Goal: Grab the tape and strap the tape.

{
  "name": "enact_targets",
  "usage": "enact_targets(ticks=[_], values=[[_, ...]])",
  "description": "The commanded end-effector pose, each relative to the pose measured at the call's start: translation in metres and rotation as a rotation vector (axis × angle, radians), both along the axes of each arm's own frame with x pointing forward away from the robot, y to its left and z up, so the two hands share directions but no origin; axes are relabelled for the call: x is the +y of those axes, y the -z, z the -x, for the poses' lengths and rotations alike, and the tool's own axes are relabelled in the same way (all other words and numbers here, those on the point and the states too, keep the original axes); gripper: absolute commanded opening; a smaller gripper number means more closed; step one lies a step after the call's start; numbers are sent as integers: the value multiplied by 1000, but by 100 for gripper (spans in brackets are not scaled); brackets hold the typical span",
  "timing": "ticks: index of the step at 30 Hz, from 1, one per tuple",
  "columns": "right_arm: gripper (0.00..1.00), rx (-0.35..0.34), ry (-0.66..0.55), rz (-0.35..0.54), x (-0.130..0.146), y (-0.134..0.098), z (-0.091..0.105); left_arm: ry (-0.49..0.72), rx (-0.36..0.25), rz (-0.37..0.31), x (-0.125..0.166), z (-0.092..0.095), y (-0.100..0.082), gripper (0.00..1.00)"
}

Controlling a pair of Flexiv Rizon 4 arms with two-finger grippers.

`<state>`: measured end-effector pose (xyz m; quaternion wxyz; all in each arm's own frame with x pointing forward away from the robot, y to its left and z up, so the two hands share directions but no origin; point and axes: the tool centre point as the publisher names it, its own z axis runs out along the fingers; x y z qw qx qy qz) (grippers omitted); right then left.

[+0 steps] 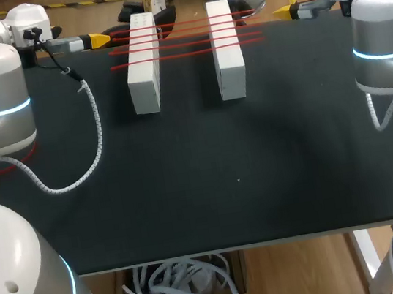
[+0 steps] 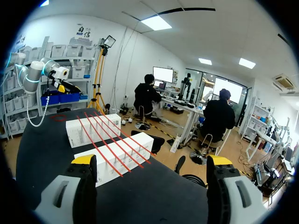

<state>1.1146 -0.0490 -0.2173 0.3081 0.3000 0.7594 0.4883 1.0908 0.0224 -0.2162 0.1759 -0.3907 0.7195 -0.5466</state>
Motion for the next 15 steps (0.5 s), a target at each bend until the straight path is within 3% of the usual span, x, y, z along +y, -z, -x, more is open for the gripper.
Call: enact_targets(ticks=[1,11,14,15], values=[[100,2,-1,0,0,0,0,-2,-5,2,0,0,1,100],[100,2,-1,0,0,0,0,-2,-5,2,0,0,1,100],[100,2,-1,0,0,0,0,112,-75,9,-2,5,-1,100],[100,2,-1,0,0,0,0,180,-123,13,-3,8,-3,100]])
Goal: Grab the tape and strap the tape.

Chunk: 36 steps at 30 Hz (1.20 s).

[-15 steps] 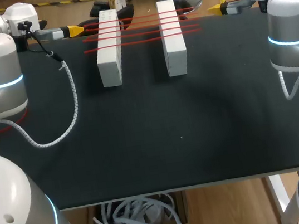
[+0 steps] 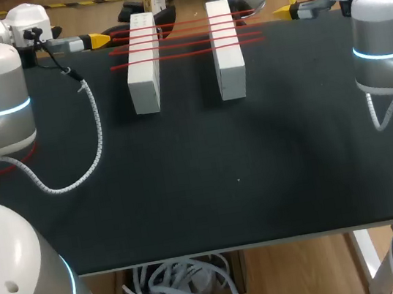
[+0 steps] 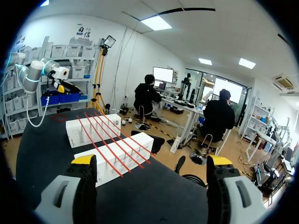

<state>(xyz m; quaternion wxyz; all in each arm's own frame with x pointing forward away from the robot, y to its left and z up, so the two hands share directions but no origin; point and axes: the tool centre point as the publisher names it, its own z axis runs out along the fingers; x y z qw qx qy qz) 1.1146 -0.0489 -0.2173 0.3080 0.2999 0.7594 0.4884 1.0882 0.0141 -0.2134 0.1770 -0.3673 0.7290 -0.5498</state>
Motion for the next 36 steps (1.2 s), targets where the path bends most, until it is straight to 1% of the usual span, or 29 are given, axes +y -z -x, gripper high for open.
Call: enact_targets(ticks=[1,3,4,6,7,8,20,21,23,25,28,30,33,34,35,36], values=[[100,2,-1,0,-1,0,0,199,-126,21,4,9,-3,100],[100,2,-1,0,-1,0,0,377,-248,44,0,20,-9,100],[100,2,-1,0,-1,0,0,452,-290,46,-2,25,-11,100],[100,2,-1,0,-1,0,0,589,-397,98,-5,38,-17,100],[100,2,-1,0,-1,0,0,627,-431,111,-5,44,-19,100],[100,2,-1,0,-1,0,0,631,-445,112,-5,46,-19,100],[100,2,-1,0,-1,0,0,631,-445,112,-5,46,-19,100],[100,2,-1,0,-1,0,0,659,-446,107,-7,46,-20,100],[100,2,-1,0,-1,0,0,708,-414,90,-12,46,-18,100],[100,2,-1,0,-1,0,0,740,-404,98,-17,45,-13,100],[100,2,-1,0,-1,0,0,784,-357,111,-25,45,-2,100],[100,2,-1,0,-1,0,0,806,-323,115,-32,46,2,100],[100,2,-1,0,-1,0,0,814,-313,130,-37,46,12,100],[100,2,-1,0,-1,0,0,823,-307,131,-38,46,15,87],[100,2,-1,0,-1,0,0,830,-300,129,-39,46,18,55],[100,2,-1,0,-1,0,0,832,-300,128,-40,45,20,44]])
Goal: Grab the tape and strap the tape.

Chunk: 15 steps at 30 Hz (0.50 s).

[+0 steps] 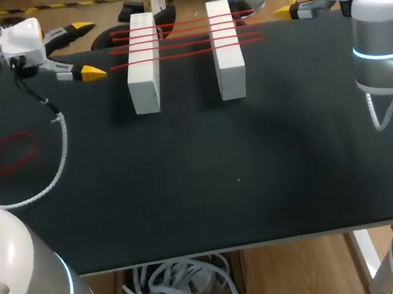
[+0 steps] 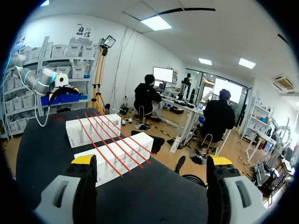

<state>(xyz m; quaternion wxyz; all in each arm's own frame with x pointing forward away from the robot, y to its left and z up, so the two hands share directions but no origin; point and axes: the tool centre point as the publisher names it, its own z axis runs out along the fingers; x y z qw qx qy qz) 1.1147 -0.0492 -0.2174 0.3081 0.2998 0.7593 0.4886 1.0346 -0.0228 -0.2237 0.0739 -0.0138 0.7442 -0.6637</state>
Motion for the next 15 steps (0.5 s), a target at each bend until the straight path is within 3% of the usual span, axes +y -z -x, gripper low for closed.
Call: enact_targets(ticks=[1,2,3,7,11,15], values=[[100,2,-1,1,0,0,0,141,18,-2,-4,-8,12,39],[100,2,-1,1,0,0,0,142,13,4,-4,-9,14,29],[100,2,-1,1,0,0,0,141,9,10,-4,-9,16,27],[100,2,-1,1,0,0,0,144,11,20,-5,-11,27,30],[100,2,-1,1,0,0,0,146,16,24,-7,-14,38,20],[100,2,-1,1,0,0,0,142,23,28,-8,-18,49,25]])
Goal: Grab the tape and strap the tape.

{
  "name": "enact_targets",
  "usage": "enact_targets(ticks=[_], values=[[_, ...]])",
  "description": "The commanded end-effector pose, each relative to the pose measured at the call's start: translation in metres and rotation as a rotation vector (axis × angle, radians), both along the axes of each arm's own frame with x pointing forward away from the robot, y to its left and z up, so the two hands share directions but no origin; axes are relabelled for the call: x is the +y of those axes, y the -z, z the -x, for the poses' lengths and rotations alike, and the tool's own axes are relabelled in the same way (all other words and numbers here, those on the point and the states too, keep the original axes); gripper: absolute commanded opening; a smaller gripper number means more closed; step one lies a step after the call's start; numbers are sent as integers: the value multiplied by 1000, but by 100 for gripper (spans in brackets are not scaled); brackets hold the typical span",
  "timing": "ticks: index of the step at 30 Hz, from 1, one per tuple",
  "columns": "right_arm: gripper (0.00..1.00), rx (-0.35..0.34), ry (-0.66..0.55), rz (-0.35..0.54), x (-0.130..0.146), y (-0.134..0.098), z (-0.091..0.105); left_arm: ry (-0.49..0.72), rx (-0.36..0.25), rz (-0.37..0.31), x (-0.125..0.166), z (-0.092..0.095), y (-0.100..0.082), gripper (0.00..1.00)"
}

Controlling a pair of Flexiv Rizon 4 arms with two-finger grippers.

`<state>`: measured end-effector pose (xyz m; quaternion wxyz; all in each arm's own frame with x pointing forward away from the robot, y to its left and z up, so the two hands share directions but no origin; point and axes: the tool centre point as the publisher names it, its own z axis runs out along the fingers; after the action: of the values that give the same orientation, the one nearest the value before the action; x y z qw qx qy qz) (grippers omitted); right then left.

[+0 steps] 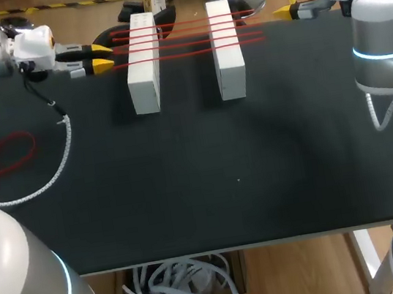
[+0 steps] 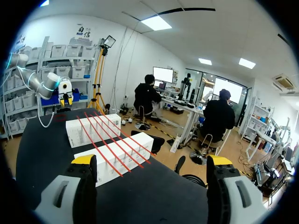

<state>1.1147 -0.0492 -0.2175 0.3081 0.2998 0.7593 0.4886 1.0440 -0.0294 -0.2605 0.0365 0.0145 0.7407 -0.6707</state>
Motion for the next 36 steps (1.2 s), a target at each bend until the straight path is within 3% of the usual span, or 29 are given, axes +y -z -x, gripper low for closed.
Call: enact_targets(ticks=[1,5,18,24,36], values=[[100,2,-1,1,0,0,0,48,6,17,-1,-10,15,25],[100,2,-1,1,0,0,0,39,12,18,0,-14,22,28],[100,2,-1,1,0,0,0,8,-13,20,6,-34,35,23],[100,2,-1,1,0,0,0,10,-17,18,10,-44,42,33],[100,2,-1,1,0,0,0,13,-7,12,18,-55,60,28]])
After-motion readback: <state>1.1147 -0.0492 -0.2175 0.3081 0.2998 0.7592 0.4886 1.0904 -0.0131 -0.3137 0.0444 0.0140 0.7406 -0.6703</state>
